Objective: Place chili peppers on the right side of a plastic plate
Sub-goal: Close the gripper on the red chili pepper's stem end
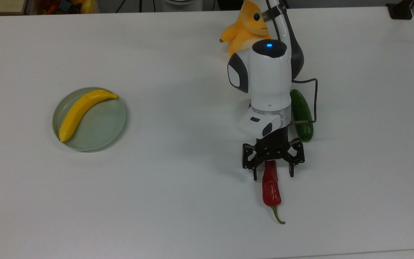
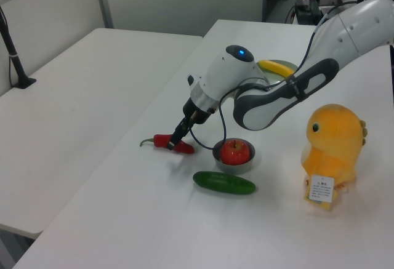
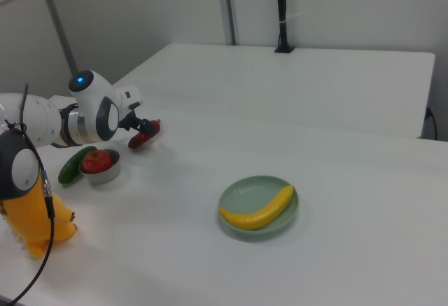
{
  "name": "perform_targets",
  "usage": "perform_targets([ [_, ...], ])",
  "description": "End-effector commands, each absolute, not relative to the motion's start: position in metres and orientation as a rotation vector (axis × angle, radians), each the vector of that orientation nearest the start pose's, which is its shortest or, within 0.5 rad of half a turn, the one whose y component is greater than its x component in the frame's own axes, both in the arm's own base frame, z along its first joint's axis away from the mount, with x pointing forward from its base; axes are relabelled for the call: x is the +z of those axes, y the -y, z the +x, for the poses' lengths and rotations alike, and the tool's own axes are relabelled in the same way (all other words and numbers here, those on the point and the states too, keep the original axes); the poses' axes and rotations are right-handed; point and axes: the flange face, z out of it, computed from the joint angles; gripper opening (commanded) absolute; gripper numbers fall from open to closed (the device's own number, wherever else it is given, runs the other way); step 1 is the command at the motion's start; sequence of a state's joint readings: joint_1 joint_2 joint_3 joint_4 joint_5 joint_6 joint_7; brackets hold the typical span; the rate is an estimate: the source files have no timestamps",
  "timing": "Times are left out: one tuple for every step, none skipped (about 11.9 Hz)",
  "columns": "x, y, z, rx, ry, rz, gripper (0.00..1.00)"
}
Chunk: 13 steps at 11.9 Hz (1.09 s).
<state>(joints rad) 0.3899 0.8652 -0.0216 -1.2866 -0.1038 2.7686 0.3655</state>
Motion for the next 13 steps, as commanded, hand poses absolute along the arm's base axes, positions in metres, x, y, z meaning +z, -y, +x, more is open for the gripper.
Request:
perform_targets([
  [0.295, -0.305, 0.732, -0.933, 0.197, -2.868, 0.83],
  [0.288, -0.303, 0.729, -0.920, 0.207, -2.882, 0.67],
  [0.287, -0.303, 0.729, -0.919, 0.220, -2.887, 0.54],
  [0.286, -0.303, 0.729, -0.930, 0.253, -2.896, 0.31],
  [0.285, -0.304, 0.728, -0.938, 0.287, -2.905, 0.21],
  [0.283, -0.304, 0.727, -0.943, 0.314, -2.917, 0.08],
  [0.283, -0.302, 0.726, -0.940, 0.312, -2.920, 0.00],
  [0.289, -0.300, 0.727, -0.950, 0.306, -2.916, 0.00],
  [0.297, -0.300, 0.727, -0.962, 0.307, -2.909, 0.00],
  [0.305, -0.297, 0.725, -0.964, 0.302, -2.908, 0.00],
  [0.315, -0.293, 0.724, -0.974, 0.293, -2.905, 0.00],
  [0.332, -0.289, 0.723, -0.988, 0.271, -2.895, 0.00],
  [0.343, -0.286, 0.721, -0.993, 0.250, -2.889, 0.00],
])
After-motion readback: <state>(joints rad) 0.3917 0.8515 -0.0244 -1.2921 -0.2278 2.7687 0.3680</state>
